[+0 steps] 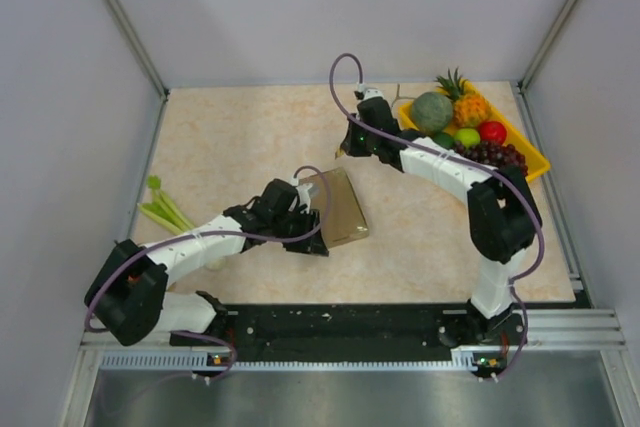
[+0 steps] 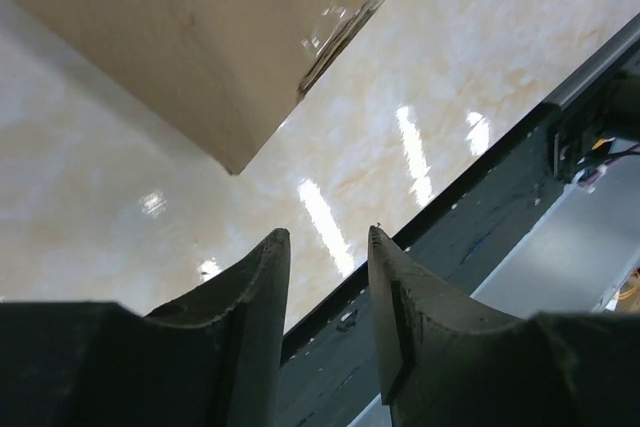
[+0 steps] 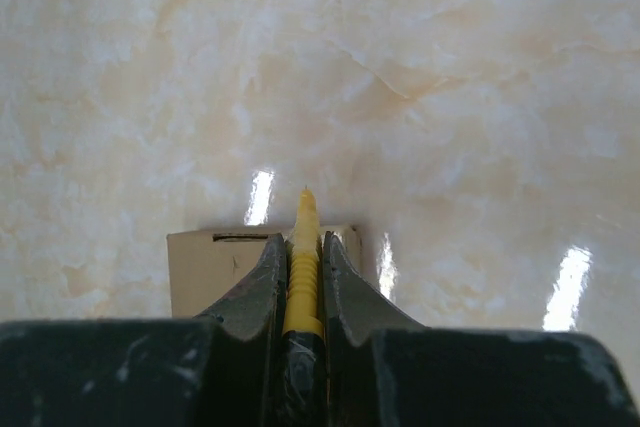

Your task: Unpack the express box

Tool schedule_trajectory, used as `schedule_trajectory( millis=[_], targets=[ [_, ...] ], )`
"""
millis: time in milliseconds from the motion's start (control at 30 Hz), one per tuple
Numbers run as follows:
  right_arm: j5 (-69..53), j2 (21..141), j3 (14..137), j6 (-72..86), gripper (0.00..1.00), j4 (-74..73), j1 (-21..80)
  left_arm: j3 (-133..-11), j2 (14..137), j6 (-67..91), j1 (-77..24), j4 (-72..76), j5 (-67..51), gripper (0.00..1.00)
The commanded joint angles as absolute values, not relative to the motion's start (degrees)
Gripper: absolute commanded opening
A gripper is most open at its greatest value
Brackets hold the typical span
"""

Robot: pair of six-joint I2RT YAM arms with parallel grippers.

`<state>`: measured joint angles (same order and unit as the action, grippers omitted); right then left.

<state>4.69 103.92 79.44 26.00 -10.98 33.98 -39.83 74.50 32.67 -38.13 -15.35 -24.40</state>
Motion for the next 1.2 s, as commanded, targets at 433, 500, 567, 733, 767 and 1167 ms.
schedule_trajectory(
  millis=[433,500,567,733,767,1167],
  targets=[
    [-1.41,110.13,84.83,20.66,0.0,-15.99,32.34,-42.01,83.32,39.02,-39.46,-11.69,-19.78,0.42],
    [-0.79,107.76,83.15,20.65,0.0,-16.52,32.43,-43.24,83.5,40.34,-39.2,-13.7,-16.88,0.42],
    [-0.27,105.4,80.52,20.83,0.0,-16.87,32.34,-45.69,84.02,42.87,-38.68,-17.64,-10.15,0.42],
    [1.84,100.99,74.98,22.23,0.0,-18.01,32.34,-49.04,84.38,45.44,-37.71,-26.62,-0.54,0.42],
    [1.58,100.2,74.19,22.58,0.0,-18.02,32.34,-49.74,84.38,46.4,-37.1,-27.41,1.56,0.42],
    [2.02,86.23,61.62,27.94,0.0,-21.09,33.05,-55.1,90.78,45.35,-28.57,-25.4,-4.56,0.41]
  ],
)
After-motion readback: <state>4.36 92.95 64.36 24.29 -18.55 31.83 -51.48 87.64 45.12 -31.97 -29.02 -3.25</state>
